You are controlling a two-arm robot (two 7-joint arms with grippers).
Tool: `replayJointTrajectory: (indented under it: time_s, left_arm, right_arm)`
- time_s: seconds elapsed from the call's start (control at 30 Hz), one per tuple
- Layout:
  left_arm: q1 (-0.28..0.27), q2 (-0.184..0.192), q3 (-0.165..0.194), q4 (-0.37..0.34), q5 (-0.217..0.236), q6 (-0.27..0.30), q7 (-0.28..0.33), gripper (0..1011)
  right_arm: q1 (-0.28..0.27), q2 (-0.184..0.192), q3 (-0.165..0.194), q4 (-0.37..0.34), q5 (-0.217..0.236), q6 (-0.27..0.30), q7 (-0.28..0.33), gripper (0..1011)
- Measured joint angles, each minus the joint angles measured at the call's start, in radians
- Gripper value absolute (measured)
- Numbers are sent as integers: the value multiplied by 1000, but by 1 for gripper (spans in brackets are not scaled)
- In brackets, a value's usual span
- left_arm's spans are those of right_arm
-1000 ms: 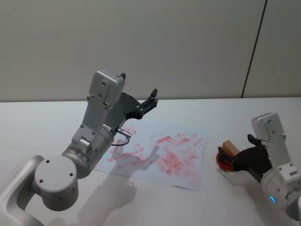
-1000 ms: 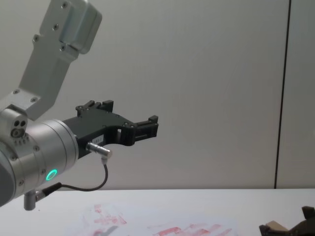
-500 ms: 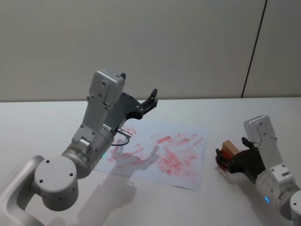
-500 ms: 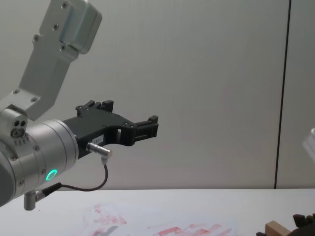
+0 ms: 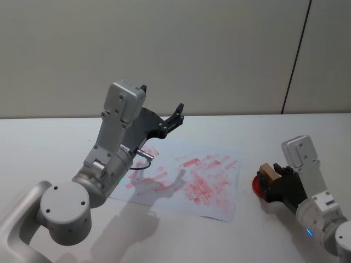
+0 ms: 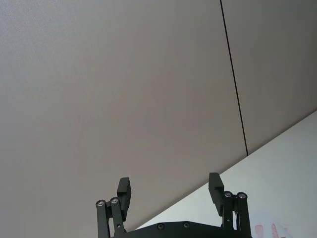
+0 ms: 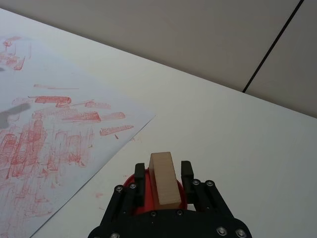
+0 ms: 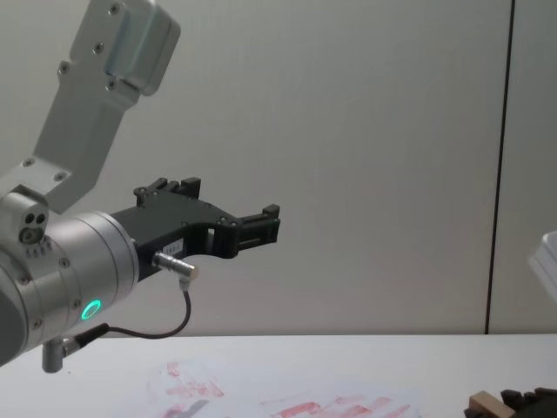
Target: Use the one hand to pick up the stamp and affix it onto the A4 paper.
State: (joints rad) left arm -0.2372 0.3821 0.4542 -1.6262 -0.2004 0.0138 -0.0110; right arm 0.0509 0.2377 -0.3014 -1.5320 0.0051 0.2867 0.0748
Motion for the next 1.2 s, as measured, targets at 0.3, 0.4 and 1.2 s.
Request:
replayJointTrajectory:
  time_s: [0.3, 0.4, 1.2]
  left_arm:
    - [0, 0, 0, 0, 0, 0, 0, 1001]
    - [0, 0, 0, 0, 0, 0, 0, 1002]
    - [0, 0, 0, 0, 0, 0, 0, 1001]
  right_arm:
    - [2, -1, -1, 3, -3, -2, 1, 216]
    - [2, -2, 0, 3, -3, -6, 1, 217]
    - [72, -66, -23, -66, 29, -40, 100, 217]
